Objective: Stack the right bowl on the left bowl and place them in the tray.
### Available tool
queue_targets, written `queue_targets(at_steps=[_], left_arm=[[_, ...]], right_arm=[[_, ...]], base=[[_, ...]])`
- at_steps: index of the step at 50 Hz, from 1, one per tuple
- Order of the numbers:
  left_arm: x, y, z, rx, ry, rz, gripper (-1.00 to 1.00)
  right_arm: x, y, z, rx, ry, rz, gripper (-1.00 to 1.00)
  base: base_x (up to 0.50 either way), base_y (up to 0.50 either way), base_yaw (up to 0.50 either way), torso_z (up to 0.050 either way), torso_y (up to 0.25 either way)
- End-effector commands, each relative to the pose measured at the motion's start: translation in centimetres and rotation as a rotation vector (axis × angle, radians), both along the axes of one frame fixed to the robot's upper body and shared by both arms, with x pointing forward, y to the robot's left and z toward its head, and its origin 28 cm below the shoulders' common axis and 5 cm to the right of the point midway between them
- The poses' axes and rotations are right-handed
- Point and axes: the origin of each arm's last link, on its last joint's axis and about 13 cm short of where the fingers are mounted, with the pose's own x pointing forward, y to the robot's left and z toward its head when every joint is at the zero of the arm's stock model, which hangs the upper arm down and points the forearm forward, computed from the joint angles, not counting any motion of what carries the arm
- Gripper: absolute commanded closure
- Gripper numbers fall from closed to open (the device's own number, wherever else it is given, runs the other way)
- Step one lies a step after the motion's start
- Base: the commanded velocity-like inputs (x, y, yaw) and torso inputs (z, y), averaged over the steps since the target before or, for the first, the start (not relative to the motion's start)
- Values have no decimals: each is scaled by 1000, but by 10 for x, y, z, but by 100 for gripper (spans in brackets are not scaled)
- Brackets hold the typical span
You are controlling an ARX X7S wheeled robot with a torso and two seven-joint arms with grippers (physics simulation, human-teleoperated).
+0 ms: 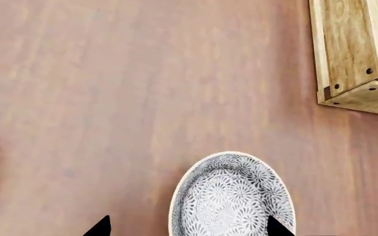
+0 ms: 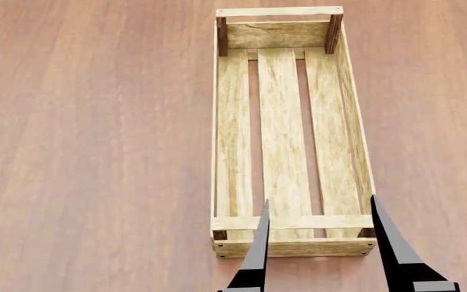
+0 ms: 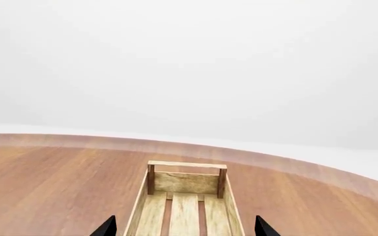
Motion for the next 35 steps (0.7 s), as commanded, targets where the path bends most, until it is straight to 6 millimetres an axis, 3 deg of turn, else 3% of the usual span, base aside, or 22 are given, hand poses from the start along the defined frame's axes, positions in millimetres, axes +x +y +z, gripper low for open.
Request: queue_targets(at_steps=[1,35], left_arm=[[9,5,-9,-46,-31,10,-100],[16,8,-27,-12,0,9,-100]], right_arm=[[6,-3,-2,7,-5,-2,-100],[6,-3,-2,3,-2,-1,-100]], base=[[0,0,0,0,0],[0,0,0,0,0]])
